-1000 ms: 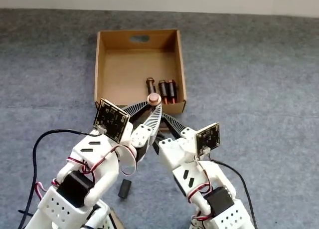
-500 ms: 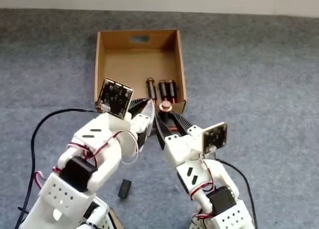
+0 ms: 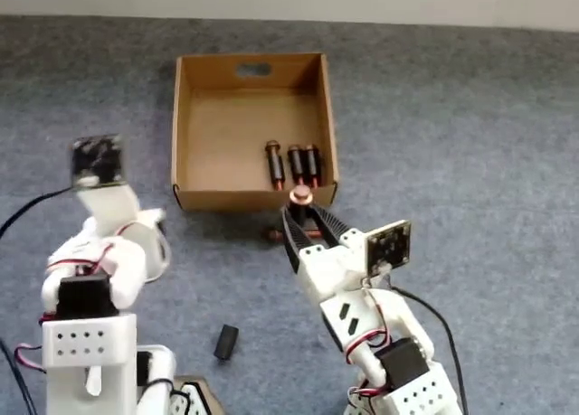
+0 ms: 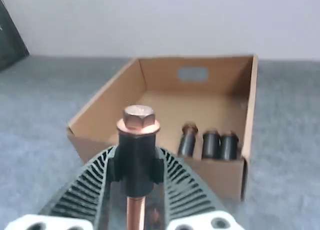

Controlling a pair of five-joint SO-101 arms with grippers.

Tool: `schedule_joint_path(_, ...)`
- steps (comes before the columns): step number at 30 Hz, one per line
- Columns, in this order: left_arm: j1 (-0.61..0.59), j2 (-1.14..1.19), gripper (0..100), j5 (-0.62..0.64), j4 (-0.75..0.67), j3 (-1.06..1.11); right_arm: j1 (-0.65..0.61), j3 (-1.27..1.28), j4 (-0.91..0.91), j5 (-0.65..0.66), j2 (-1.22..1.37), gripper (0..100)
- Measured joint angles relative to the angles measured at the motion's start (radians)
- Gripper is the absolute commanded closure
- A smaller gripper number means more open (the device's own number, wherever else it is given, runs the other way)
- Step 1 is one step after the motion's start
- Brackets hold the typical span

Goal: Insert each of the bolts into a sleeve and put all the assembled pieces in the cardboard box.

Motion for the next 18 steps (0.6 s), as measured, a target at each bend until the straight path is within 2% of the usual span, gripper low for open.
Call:
schedule_joint_path(5, -0.091, -0.002, 98, -0.187, -0.124, 0.265, 0.005, -0.112, 0.219, 0.014, 0.0, 99.0)
schedule_joint_path(9, -0.106, -0.002, 98, -0.345, -0.238, 0.399, 0.005, -0.269, 0.358, 0.155, 0.0, 99.0)
schedule_joint_path(14, -0.11, -0.002, 98, -0.37, -0.284, 0.466, 0.066, -0.423, 0.407, 0.203, 0.014, 99.0)
schedule_joint_path(18, -0.109, -0.002, 98, -0.344, -0.287, 0.479, 0.087, -0.606, 0.407, 0.203, 0.166, 99.0)
